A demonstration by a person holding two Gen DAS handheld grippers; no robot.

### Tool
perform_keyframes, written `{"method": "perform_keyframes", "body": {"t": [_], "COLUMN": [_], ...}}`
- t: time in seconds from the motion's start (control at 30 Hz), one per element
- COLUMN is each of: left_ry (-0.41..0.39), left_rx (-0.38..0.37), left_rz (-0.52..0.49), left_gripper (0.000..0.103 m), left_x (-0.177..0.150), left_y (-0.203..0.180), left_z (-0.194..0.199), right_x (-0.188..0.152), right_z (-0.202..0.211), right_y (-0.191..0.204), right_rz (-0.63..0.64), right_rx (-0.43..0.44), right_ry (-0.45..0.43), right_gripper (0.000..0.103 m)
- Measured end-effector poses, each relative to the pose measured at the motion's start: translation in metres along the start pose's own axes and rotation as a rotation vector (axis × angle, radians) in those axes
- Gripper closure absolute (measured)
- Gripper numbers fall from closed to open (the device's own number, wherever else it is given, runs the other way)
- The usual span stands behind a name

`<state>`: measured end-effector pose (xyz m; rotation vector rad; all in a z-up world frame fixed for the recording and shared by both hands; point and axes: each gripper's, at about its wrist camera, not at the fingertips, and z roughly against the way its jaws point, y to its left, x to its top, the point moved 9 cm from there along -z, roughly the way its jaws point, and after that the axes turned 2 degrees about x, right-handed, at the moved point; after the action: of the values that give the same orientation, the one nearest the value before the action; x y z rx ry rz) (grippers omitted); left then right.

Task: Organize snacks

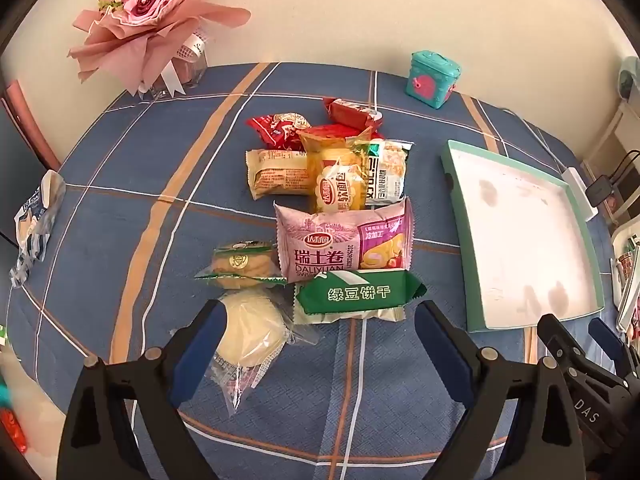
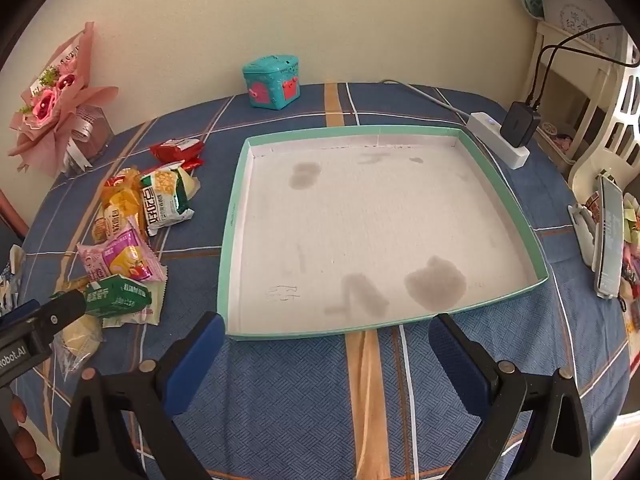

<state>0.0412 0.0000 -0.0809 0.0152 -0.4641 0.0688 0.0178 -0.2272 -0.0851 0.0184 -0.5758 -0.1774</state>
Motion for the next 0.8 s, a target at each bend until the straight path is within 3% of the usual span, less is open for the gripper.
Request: {"method": "perform_keyframes", "body": {"t": [0.8], "left_ry": [-0.031], "left_rx": [-0.001], "left_rz": [-0.020], "left_gripper": [0.008], "left_x": [0.003], "left_y": [-0.004], "left_z": [0.006], "right_x": [0.001], "right_z": [0.002], "right_y": [0.000], "right_rz": [0.001], "right_rx": [0.003], "right_ry": [-0.004], "right_gripper": [0.000]}}
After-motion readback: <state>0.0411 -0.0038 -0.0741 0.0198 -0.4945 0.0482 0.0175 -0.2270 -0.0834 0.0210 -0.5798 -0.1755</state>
